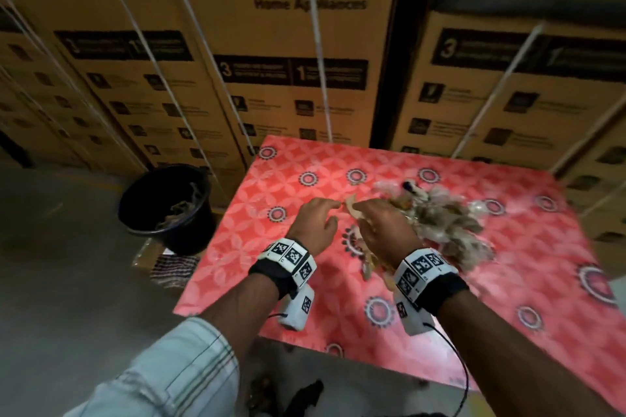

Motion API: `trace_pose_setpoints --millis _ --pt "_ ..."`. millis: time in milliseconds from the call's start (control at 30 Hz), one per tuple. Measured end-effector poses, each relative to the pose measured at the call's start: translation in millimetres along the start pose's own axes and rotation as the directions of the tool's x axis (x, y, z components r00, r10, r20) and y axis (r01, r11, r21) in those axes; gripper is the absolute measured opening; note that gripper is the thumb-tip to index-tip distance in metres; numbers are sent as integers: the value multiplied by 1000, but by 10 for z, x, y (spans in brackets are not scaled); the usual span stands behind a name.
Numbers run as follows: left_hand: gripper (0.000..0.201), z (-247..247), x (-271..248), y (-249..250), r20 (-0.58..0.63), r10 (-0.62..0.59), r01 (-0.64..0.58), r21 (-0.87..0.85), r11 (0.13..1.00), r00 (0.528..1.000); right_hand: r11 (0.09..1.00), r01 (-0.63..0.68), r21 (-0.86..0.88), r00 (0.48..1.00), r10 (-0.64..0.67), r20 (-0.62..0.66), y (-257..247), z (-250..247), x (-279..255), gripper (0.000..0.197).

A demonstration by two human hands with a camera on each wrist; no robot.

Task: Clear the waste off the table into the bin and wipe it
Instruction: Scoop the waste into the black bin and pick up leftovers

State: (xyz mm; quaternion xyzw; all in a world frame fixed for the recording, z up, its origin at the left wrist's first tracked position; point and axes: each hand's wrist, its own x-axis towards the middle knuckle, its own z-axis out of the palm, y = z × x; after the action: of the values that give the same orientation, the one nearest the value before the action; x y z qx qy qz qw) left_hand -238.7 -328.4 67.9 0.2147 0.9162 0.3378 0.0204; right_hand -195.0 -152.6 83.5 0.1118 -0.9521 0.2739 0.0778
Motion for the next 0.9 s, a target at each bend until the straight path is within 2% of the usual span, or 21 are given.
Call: trace_pose_setpoints --millis 133,267,367,433,500,633,800,900 --pt "36 293 22 338 132 26 -27 11 1000 991 997 -76 -29 997 76 -18 326 -193 -362 38" --pt "40 611 60 384 244 -7 1 26 1000 970 980 -191 -62 981 189 -33 571 -211 -650 44" --pt "43 751 119 353 319 -61 45 56 997 946 963 -246 -110 967 251 36 706 -157 -748 49" --pt "46 852 143 310 354 -105 76 95 993 929 944 -279 -178 948 300 104 746 -107 -758 46" --pt "52 932 166 263 406 -186 142 137 980 895 932 -273 -238 937 314 155 765 -42 -763 45" --pt "63 1105 167 132 395 -335 283 183 941 856 936 -247 -252 922 307 238 829 158 -715 61" --pt "58 1321 165 32 457 -335 324 104 940 824 900 -298 -317 888 383 253 838 285 -660 67" --pt "37 1409 198 80 452 -335 392 -37 919 827 911 -340 -232 880 396 264 880 369 -653 65"
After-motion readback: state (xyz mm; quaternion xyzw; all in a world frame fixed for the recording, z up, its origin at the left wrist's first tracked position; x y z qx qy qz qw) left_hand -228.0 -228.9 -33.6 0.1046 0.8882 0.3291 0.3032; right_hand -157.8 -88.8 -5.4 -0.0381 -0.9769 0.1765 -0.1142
